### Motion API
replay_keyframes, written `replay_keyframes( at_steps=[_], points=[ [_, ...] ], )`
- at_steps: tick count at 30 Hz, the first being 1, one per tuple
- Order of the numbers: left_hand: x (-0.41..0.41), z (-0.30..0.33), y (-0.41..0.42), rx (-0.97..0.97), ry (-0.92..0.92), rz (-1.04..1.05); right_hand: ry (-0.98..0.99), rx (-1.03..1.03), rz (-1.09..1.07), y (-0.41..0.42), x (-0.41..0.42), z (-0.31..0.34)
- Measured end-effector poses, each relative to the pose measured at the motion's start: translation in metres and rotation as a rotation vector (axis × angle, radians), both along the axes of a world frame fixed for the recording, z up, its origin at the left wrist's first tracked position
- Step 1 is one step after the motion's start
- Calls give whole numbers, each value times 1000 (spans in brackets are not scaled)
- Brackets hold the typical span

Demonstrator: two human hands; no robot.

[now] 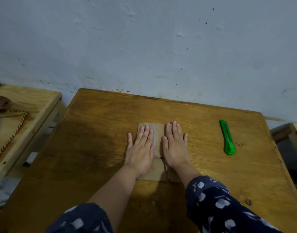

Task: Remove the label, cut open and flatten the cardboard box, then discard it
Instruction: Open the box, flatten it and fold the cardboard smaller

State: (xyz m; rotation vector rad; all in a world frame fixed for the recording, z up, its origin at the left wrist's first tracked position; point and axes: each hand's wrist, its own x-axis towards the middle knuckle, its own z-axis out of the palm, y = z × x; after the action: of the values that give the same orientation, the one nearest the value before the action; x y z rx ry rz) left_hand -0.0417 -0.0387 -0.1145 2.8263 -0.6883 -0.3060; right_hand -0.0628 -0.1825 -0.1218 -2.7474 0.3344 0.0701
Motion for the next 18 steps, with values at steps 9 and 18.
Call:
replay_keyframes(
  at_steps=[9, 18],
  points=[
    [2, -6, -4, 36, -31, -29, 43, -110, -15, 7, 3, -5],
    [5, -12, -1, -45, -23, -43, 45, -127, -48, 12, 4, -6]
  ],
)
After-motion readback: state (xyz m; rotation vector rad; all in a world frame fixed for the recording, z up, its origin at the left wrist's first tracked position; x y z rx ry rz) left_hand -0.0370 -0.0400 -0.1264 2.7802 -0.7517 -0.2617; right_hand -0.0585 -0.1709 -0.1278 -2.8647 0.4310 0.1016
